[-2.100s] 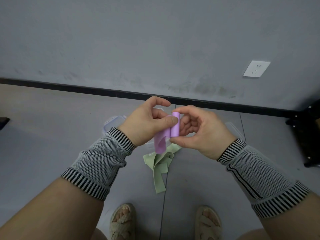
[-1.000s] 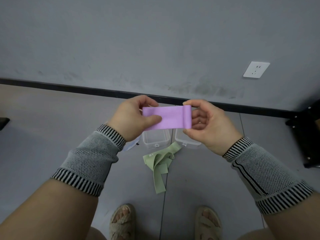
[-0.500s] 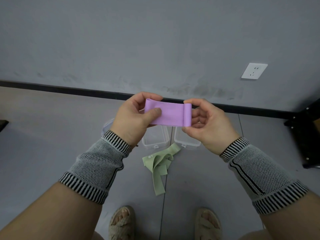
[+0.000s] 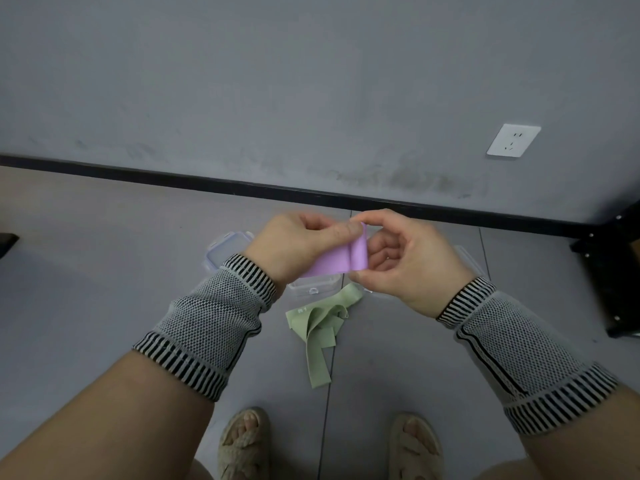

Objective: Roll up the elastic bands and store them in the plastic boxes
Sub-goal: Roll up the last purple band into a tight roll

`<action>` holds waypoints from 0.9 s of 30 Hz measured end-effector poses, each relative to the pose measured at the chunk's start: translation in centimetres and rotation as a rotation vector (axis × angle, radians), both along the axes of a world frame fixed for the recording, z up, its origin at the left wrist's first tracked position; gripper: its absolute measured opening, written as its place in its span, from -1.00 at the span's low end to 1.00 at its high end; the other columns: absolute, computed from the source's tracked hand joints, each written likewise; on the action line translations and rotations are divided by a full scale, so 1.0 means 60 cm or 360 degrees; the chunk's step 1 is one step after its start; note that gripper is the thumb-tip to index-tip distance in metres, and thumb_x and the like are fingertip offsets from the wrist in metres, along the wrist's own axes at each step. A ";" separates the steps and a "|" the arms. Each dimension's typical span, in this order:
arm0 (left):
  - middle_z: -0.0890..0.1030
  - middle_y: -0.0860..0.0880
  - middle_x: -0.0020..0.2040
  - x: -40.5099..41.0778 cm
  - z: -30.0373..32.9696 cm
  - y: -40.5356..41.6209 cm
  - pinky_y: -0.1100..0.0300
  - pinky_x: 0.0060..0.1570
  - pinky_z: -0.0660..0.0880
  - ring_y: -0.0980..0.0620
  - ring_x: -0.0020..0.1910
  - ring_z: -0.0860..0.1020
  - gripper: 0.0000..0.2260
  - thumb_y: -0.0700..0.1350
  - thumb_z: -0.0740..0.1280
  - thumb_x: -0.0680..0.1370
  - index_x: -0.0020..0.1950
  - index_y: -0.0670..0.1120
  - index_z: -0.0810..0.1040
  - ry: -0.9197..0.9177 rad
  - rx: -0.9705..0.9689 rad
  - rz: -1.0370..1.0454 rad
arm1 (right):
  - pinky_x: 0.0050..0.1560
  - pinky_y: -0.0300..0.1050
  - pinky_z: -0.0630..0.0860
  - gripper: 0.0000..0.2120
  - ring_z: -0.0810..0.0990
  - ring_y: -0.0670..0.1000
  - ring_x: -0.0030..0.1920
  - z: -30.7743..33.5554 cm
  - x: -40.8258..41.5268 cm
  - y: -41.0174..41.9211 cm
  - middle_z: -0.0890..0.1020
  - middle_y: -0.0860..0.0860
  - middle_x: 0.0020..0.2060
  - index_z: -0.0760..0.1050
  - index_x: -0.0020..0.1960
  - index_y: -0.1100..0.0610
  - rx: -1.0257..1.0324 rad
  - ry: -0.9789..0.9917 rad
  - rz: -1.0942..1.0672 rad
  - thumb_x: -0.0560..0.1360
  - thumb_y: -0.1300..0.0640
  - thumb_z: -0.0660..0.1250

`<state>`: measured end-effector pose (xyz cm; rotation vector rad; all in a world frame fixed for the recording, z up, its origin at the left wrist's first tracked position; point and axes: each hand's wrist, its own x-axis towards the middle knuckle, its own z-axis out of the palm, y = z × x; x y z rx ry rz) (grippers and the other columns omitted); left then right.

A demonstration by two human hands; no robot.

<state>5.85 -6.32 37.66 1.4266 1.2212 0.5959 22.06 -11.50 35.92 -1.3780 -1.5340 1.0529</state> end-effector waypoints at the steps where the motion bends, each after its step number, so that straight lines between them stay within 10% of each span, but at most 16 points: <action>1: 0.64 0.07 -0.31 0.002 -0.002 -0.001 0.38 -0.30 0.47 0.21 -0.32 0.56 -0.83 0.04 0.49 0.38 -0.21 -0.05 0.65 0.0001 0.0037 -0.0022 | -0.22 -0.25 0.55 -0.44 0.58 -0.08 -0.35 0.001 -0.001 -0.001 0.63 0.01 -0.32 0.47 0.09 -0.13 0.0018 -0.0031 0.0010 0.27 0.36 0.53; 27: 0.66 -0.08 -0.25 -0.006 0.011 -0.014 0.13 -0.09 0.57 0.05 -0.24 0.59 -0.93 -0.16 0.51 0.35 -0.28 -0.04 0.64 -0.0278 0.0133 0.0111 | -0.09 -0.05 0.59 -0.42 0.57 0.05 -0.27 0.011 -0.008 -0.006 0.56 -0.07 -0.31 0.45 0.16 -0.14 0.0184 0.0042 0.0075 0.33 0.40 0.48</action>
